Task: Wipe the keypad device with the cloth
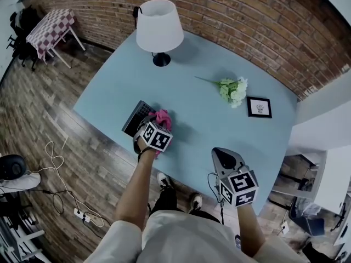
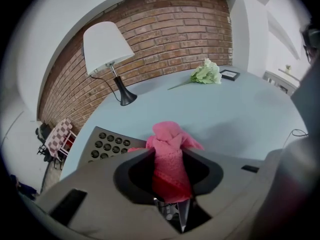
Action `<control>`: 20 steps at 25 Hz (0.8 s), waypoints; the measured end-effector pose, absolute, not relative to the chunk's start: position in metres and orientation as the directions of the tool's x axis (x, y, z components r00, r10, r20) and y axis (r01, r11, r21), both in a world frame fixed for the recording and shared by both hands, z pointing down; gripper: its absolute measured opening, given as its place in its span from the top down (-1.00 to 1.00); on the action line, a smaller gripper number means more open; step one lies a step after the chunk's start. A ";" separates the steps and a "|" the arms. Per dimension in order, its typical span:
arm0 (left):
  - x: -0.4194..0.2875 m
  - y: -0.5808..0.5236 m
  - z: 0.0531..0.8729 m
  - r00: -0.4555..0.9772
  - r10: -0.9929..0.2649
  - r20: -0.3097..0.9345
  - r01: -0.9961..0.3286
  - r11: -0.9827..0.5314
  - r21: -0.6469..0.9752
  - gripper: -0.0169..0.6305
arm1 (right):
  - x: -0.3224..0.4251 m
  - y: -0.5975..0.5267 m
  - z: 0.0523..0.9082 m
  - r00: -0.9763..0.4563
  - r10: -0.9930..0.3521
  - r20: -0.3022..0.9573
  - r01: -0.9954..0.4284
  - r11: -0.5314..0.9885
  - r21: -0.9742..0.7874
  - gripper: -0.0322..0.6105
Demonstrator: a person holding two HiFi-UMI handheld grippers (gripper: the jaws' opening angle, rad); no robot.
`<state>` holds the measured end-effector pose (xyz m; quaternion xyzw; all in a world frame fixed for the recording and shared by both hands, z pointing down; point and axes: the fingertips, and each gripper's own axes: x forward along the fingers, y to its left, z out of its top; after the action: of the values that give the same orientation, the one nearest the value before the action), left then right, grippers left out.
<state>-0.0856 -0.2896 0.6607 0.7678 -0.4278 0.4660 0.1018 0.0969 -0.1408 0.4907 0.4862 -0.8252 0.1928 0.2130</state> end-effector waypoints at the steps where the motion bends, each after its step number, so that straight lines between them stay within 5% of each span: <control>1: -0.086 -0.289 0.663 0.196 -0.563 0.803 -0.751 -0.612 -0.246 0.43 | 0.097 -0.140 0.491 -0.437 -0.720 0.539 -0.885 0.453 -0.111 0.83; 20: -0.101 -0.243 0.640 0.263 -0.543 0.798 -0.789 -0.597 -0.145 0.43 | 0.088 -0.141 0.482 -0.504 -0.693 0.515 -0.840 0.531 -0.108 0.83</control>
<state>-0.1013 -0.2426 0.6401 0.7819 -0.4259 0.4324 0.1427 0.0884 -0.1414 0.4818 0.4513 -0.8493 0.1755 0.2101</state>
